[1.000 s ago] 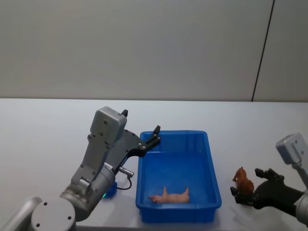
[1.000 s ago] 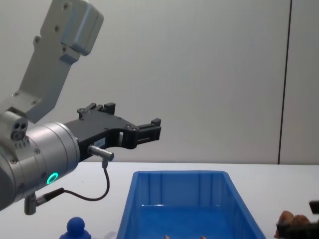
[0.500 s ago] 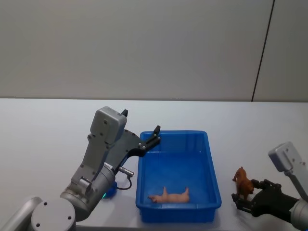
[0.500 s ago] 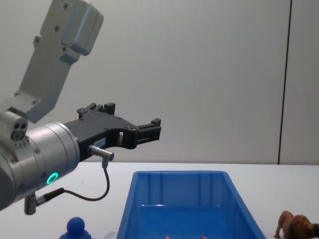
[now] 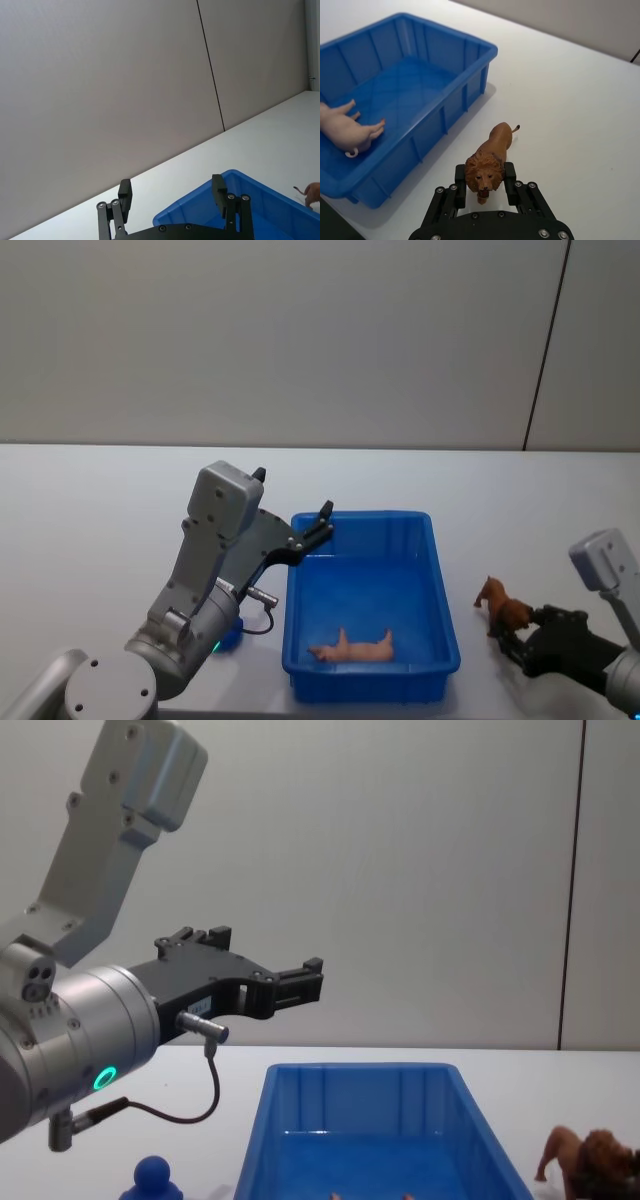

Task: Pick up the two dolls from the table and place them into the box.

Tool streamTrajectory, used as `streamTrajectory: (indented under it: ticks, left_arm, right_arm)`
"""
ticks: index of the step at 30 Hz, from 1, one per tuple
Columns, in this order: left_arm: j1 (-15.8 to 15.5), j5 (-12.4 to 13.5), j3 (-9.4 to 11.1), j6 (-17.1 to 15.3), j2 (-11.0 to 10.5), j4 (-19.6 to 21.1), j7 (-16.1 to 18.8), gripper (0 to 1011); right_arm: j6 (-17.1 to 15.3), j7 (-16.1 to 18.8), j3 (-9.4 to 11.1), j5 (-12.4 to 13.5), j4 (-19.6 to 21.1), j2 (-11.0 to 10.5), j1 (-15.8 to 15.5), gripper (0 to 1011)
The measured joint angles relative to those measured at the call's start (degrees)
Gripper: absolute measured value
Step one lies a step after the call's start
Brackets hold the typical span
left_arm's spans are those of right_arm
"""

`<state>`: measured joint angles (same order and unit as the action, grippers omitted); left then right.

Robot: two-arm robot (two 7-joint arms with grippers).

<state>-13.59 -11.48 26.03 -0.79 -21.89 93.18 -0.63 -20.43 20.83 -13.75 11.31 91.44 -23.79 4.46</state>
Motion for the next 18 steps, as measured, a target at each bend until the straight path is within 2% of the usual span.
streamTrajectory:
  ticks: [10,18]
  left_arm:
    - [0.0,0.0,0.0,0.0,0.0,0.0,0.0,1001]
    - [0.0,0.0,0.0,0.0,0.0,0.0,0.0,1001]
  right_arm:
    - [5.2,-2.6,1.0,2.8,3.4,-0.6,-1.4,426]
    - [6.9,-2.4,1.5,5.1,7.3,-0.9,-1.6,426]
